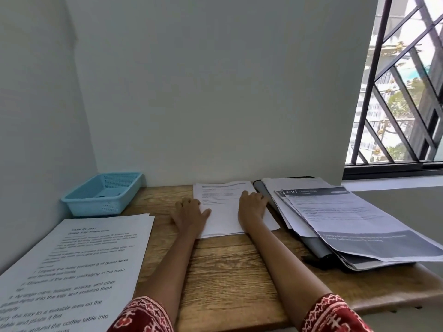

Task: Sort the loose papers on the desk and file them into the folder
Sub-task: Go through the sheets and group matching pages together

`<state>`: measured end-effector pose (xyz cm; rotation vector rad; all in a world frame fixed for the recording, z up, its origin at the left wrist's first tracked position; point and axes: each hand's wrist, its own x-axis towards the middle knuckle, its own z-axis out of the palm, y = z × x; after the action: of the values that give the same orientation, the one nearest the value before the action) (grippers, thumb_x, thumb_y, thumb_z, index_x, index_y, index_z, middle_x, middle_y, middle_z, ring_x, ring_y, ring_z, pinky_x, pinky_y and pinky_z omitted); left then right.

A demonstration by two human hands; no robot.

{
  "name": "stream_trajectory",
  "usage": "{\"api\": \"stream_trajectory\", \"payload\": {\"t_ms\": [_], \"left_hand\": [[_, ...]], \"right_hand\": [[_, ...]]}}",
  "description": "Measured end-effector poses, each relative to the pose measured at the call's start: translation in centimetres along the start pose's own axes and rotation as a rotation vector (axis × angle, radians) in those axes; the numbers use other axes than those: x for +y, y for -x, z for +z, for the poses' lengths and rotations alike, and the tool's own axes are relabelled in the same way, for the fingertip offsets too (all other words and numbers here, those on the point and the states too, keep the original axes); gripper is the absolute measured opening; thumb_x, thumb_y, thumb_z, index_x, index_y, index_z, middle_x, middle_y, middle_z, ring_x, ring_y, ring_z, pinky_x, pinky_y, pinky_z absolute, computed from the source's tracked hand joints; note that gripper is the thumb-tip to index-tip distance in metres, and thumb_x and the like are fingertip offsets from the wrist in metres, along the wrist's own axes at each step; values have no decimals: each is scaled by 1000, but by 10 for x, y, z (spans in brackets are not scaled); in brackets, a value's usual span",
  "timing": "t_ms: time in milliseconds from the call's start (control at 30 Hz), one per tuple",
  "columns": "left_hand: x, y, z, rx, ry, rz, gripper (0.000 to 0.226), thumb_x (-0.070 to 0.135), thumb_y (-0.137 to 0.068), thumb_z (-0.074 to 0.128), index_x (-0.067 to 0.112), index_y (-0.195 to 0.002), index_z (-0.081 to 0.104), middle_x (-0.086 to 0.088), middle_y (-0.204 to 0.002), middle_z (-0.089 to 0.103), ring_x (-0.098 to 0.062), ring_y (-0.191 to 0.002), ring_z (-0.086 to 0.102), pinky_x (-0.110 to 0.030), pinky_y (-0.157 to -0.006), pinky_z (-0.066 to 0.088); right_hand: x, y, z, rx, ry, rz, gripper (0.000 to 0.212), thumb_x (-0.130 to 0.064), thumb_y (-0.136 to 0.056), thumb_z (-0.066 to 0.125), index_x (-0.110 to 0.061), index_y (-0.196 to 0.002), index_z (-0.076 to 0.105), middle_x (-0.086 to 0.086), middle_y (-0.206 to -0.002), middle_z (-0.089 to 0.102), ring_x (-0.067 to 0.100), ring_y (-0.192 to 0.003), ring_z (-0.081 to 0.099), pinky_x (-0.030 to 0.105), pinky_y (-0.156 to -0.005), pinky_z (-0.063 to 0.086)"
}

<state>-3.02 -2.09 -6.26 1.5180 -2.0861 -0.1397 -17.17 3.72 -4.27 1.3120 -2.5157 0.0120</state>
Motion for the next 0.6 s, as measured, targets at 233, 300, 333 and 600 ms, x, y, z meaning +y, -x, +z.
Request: {"api": "stream_trajectory", "payload": {"t_ms": [233, 300, 333, 600], "left_hand": [[10, 11, -8, 80, -110, 76, 26, 39, -94, 49, 21, -100, 67, 2, -105, 64, -17, -103, 55, -38, -93, 30], [8, 16, -13, 55, -68, 72, 27, 35, -96, 46, 19, -100, 68, 0, -104, 66, -19, -102, 56, -37, -92, 32], [5, 19, -17, 57, -31, 65, 27, 32, -96, 45, 17, -99, 67, -1, -103, 67, -19, -100, 57, -36, -90, 34], [-23, 47, -73, 239, -3, -68, 21, 21, -95, 44, 17, -95, 65, 2, -97, 65, -15, -90, 52, -30, -78, 21]], "right_hand": [[10, 4, 3, 113, -157, -69, 35, -19, -93, 49, -9, -126, 45, 11, -124, 54, 27, -117, 49, 36, -95, 37], [10, 9, 0, 189, -231, -100, 33, -13, -91, 48, -9, -123, 46, 11, -119, 55, 27, -112, 50, 35, -91, 37], [9, 13, -2, 219, -257, -118, 33, -10, -89, 46, -8, -122, 46, 10, -116, 57, 27, -109, 52, 35, -90, 37], [-27, 42, -17, 331, -420, -309, 33, -12, -94, 39, -12, -125, 53, 8, -106, 65, 26, -100, 57, 34, -88, 37]]}}
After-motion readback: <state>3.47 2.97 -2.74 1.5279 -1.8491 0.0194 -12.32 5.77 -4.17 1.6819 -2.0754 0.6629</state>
